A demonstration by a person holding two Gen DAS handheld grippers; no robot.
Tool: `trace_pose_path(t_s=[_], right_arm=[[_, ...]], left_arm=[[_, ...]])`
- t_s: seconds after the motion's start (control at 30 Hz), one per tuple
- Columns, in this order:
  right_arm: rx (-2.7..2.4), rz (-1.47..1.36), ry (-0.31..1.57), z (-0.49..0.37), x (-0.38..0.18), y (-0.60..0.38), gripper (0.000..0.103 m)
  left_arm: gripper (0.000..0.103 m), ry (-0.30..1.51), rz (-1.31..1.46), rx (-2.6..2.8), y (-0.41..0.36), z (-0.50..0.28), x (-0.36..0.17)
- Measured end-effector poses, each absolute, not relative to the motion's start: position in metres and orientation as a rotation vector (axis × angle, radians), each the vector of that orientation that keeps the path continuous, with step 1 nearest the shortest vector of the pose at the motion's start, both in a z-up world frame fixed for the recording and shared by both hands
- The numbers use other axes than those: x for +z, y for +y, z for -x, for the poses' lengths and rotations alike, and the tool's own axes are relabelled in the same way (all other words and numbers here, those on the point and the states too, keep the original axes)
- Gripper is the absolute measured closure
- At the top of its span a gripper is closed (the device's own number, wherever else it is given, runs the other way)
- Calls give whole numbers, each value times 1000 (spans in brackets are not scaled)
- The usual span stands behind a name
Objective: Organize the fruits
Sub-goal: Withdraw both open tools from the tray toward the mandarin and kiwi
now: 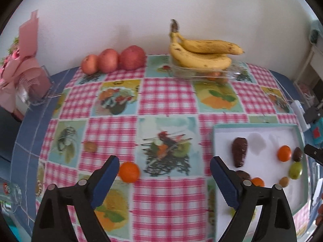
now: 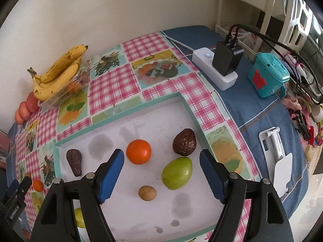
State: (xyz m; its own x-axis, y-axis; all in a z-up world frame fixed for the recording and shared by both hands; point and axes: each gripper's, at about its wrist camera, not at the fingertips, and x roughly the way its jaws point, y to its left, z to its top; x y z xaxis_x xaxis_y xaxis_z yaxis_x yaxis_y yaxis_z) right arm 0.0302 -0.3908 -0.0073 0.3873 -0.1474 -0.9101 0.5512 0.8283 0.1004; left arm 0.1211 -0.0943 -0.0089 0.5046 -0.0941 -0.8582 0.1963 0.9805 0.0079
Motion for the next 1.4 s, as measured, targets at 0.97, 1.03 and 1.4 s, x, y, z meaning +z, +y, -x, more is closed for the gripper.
trace_pose_path(t_s=[0.97,1.03,1.4], right_arm=[[-300,-236,1081,-66,4,-291,9],[-284,-229,1083,-69,4,-282,9],[-161,-216,1089,-87,-2,-221,9]], left_arm=[[1,1039,-73,5,12,-135,-10],[1,1040,-68,29,25,-135,-11],[1,1034,-6,107,80,-137,-12]])
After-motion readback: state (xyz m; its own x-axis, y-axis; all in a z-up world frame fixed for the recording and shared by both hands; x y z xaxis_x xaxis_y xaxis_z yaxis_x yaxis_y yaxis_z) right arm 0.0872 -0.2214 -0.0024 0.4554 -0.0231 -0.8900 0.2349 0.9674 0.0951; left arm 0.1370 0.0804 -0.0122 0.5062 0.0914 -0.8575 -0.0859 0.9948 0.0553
